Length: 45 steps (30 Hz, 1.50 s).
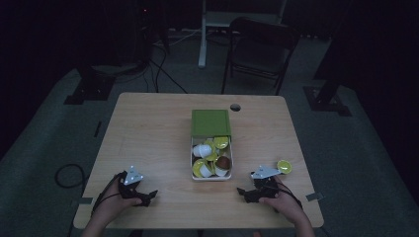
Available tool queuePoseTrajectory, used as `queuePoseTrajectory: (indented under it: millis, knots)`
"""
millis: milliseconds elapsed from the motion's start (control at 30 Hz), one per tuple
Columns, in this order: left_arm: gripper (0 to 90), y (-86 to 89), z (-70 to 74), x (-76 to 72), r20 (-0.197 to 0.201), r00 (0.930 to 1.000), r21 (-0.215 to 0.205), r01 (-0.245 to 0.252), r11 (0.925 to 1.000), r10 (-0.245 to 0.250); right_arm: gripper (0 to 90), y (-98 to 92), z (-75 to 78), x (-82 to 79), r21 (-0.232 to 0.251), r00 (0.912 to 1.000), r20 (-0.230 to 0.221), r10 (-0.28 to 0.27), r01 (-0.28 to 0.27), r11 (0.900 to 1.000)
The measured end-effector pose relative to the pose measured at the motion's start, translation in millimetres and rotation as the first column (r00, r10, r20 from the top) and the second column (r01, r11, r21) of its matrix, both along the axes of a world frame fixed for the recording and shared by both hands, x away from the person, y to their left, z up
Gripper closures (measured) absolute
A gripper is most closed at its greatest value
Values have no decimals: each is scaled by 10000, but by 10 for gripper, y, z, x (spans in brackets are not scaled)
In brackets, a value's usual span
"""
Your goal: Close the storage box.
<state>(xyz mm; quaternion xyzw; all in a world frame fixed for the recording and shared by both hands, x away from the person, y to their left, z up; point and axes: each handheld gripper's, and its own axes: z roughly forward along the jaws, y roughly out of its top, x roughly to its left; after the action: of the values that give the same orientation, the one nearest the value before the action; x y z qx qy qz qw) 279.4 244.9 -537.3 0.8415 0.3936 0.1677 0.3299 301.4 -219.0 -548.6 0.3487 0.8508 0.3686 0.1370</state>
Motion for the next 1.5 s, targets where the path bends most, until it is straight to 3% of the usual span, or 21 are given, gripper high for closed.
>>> queuePoseTrajectory:
  millis: [500,1033,1200,1500]
  knots:
    - [14,-263,140,1,456,9949,-392,919,9950,-901,124,6,67,-18,284,9999,-67,-95,97,9995]
    - [14,-572,241,35,849,9805,-902,1849,9786,-1775,125,-26,227,-20,1007,9989,346,-302,266,9946]
    - [15,-630,254,64,784,9815,-880,1814,9795,-1747,124,3,290,-25,1302,9990,395,-186,133,9914]
    - [15,-703,281,125,1217,9781,-1558,1866,9700,-1686,124,51,418,17,2044,9970,712,-304,153,9788]
